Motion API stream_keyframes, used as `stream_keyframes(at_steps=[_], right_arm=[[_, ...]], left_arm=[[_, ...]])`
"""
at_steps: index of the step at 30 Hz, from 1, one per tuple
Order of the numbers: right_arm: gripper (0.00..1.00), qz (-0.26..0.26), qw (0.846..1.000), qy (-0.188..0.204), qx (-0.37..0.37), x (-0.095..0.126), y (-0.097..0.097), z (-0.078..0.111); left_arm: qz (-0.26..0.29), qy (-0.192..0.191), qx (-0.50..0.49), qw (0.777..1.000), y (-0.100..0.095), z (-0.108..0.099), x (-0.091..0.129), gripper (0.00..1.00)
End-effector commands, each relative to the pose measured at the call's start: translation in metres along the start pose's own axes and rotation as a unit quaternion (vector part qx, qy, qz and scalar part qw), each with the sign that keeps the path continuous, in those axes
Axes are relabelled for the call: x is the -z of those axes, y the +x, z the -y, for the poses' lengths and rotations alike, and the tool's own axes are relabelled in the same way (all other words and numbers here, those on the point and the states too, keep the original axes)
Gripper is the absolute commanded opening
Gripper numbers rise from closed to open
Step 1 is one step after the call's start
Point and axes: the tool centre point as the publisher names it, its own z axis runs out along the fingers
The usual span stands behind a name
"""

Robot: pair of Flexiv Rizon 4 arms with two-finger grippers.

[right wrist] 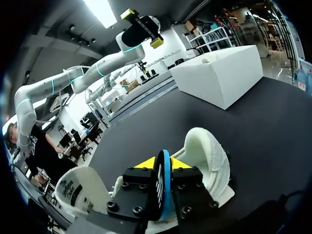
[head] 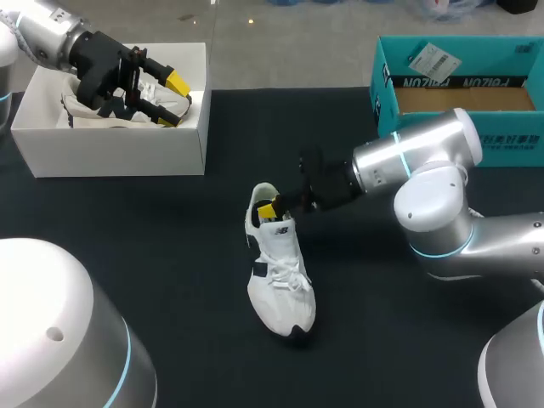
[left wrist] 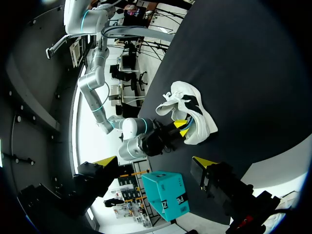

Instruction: Take the shoe out of the shoebox, open the shoe tongue, remove and reinsert the insole, then place the shoe into the shoebox

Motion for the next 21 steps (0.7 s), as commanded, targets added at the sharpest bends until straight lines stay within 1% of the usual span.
stream_keyframes(at_steps=[1, 5, 10, 13, 15, 16, 17, 18, 19, 21], right_arm=[[1.00, 0.014, 1.000, -0.007, 0.016, 0.010, 0.014, -0.011], [1.00, 0.019, 0.999, -0.013, 0.038, 0.015, 0.019, -0.025], [1.00, 0.029, 0.998, -0.022, 0.053, 0.020, 0.016, -0.037], [1.00, 0.051, 0.997, -0.030, 0.053, 0.025, 0.015, -0.044], [0.99, 0.073, 0.996, -0.031, 0.030, 0.027, 0.015, -0.048], [0.48, 0.085, 0.996, -0.033, 0.008, 0.028, 0.016, -0.049], [0.25, 0.101, 0.994, -0.025, -0.015, 0.028, 0.016, -0.049], [0.00, 0.112, 0.993, -0.015, -0.040, 0.028, 0.018, -0.049], [0.00, 0.135, 0.989, 0.004, -0.058, 0.027, 0.019, -0.048], [0.00, 0.181, 0.980, 0.037, -0.069, 0.025, 0.024, -0.047]], left_arm=[[-0.001, 0.001, 0.000, 1.000, 0.000, 0.000, 0.001, 1.00], [-0.001, 0.001, 0.000, 1.000, 0.000, 0.000, 0.001, 1.00], [-0.001, 0.001, 0.000, 1.000, 0.000, 0.000, 0.001, 1.00], [-0.001, 0.001, 0.000, 1.000, 0.000, 0.000, 0.001, 1.00], [-0.001, 0.001, 0.000, 1.000, 0.000, 0.000, 0.001, 1.00], [-0.001, 0.001, 0.000, 1.000, 0.000, 0.000, 0.001, 1.00], [-0.001, 0.001, 0.000, 1.000, 0.000, 0.000, 0.001, 1.00], [-0.001, 0.001, 0.000, 1.000, 0.000, 0.000, 0.001, 1.00], [-0.001, 0.001, 0.000, 1.000, 0.000, 0.000, 0.001, 1.00], [-0.001, 0.001, 0.000, 1.000, 0.000, 0.000, 0.001, 1.00]])
